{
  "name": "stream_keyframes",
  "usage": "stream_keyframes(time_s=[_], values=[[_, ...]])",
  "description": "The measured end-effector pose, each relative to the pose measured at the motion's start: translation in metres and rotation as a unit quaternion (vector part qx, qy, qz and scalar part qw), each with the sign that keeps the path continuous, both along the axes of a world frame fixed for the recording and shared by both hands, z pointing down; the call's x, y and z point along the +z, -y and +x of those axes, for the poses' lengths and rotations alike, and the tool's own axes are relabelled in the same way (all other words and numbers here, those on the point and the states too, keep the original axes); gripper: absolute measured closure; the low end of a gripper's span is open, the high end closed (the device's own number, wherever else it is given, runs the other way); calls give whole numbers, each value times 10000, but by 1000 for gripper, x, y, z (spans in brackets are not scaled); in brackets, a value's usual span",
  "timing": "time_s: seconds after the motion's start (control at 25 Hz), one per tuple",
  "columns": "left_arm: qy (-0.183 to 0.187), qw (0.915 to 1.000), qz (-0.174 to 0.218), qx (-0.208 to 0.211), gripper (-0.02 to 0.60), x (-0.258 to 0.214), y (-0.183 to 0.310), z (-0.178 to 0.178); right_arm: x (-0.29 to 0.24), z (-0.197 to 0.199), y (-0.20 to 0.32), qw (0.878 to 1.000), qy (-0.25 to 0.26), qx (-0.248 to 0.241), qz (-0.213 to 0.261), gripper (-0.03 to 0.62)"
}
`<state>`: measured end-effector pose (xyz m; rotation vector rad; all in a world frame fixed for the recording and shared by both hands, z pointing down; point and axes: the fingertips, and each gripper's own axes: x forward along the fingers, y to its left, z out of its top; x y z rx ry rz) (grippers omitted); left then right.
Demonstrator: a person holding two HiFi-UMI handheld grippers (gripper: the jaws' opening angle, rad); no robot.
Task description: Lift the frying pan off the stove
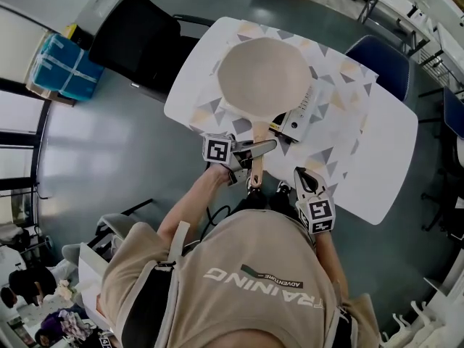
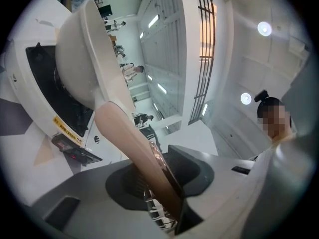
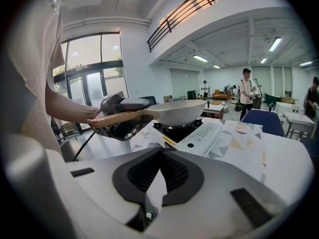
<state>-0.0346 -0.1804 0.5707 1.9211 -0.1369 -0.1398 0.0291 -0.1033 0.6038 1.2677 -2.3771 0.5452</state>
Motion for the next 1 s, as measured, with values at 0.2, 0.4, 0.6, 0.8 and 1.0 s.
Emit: stream_keyframes(time_s=[0.2, 0.4, 0.6, 0.8, 1.0], values=[[-3, 9997, 221, -60, 454, -5, 5, 1, 2, 3, -1, 10000, -7, -7, -23, 591], [119, 9996, 259, -27, 454, -7, 2, 3, 4, 4, -4, 10000, 2, -31, -37, 591], [77, 9993, 371, 22, 453, -10, -3, 3, 9, 5, -3, 9999, -1, -82, -94, 591], [-59, 9991, 416, 58, 451, -29, -8, 6, 8, 7, -1, 9999, 22, -112, -63, 591], [-115, 9988, 478, 66, 449, -45, -10, 7, 4, 11, 3, 9999, 39, -110, -18, 591]])
